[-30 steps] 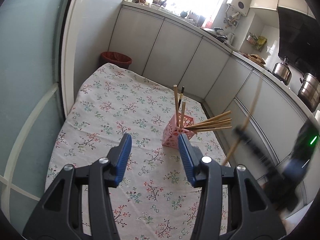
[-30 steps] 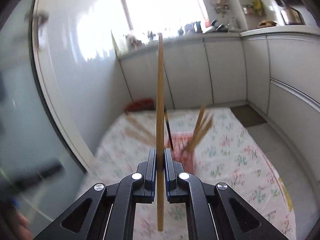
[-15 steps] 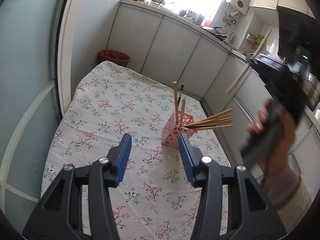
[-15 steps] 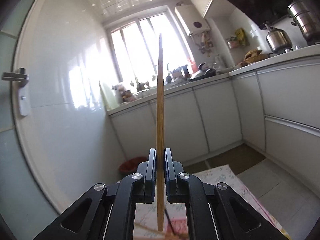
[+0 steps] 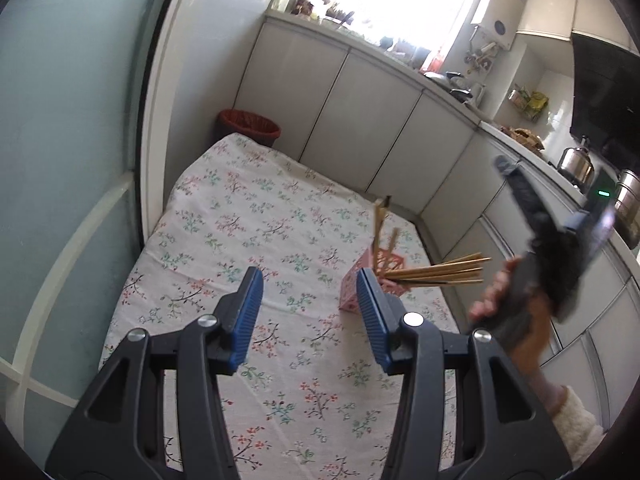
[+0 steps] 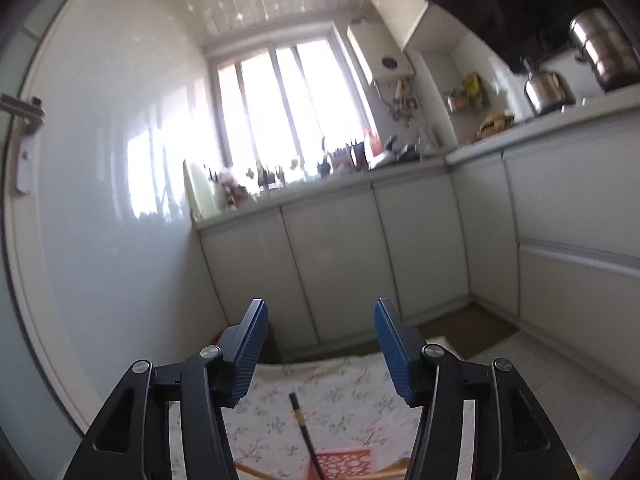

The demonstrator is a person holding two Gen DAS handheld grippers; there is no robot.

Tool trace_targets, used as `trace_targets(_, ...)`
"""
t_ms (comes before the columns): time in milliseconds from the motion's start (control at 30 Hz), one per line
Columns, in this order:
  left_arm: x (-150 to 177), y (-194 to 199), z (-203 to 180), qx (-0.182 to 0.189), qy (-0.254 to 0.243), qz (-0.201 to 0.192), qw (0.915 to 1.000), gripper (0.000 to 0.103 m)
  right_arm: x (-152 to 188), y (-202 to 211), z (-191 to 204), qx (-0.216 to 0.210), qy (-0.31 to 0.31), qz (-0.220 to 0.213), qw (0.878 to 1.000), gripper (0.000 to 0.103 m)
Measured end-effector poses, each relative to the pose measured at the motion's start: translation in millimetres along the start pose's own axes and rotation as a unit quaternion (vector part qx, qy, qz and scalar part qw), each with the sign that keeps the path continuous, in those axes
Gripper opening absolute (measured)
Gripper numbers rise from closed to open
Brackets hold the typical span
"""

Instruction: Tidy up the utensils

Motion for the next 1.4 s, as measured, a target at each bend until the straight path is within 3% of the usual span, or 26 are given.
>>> trace_targets(133,-0.3,9.1,-21.9,0.004,-0.022,-0.011,0.9997,0.051,-33.1,60.2,-13.3,-0.005,0.007,-0.019,1.0,0.058)
trace_targets(233,0.7,16.1,-42.2,0.001,-0.042,-0.021,0.9989,0.061,-43.9,95.4,-26.8,0.018,0.006,-0.017,1.0,0.074)
trace_targets(300,2.2,19.2,-53.3,-0.004,-0.055,-0.028,0.9981,0.064,-44.2,109.1,-37.5,0.036,0.01,-0.002,0.999,0.082)
trace_targets(433,9.3,23.2,-74.3,-0.009,-0.064,-0.03,0.9975,0.069,-29.6,134.2,-68.3,0.075,0.01,0.044,0.996,0.086)
trace_targets(500,12.0,26.4,-79.2,-0.012,-0.061,-0.034,0.9975,0.08,-21.4,144.5,-80.6,0.093,0.014,0.067,0.993,0.089)
trace_targets(633,17.3,42.7,-92.3,-0.041,-0.066,-0.06,0.9951,0.088,-4.2,172.6,-104.6,0.134,0.021,0.119,0.984,0.098)
trace_targets(700,19.4,50.1,-98.2,-0.051,-0.07,-0.069,0.9938,0.099,0.0,189.3,-109.0,0.14,0.024,0.131,0.981,0.099)
trace_targets(900,23.1,87.0,-111.8,-0.089,-0.082,-0.103,0.9873,0.102,3.7,232.4,-109.3,0.152,0.028,0.168,0.974,0.101)
trace_targets(1033,28.8,107.7,-122.7,-0.104,-0.097,-0.106,0.9841,0.102,-5.7,256.4,-110.5,0.17,0.033,0.166,0.971,0.102)
trace_targets(1400,40.6,143.3,-136.5,-0.11,-0.117,-0.109,0.981,0.102,-16.4,295.1,-116.6,0.192,0.026,0.173,0.966,0.103)
Point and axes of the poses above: each gripper's, at about its wrist camera, not at the fingertips, and y roughly against the way its jaws point, z to its left, x to its underside, the point moved 8 cm from there along -y, roughly the way its jaws point, and after that the axes turned 1 degree about x, right-handed, at the moved point
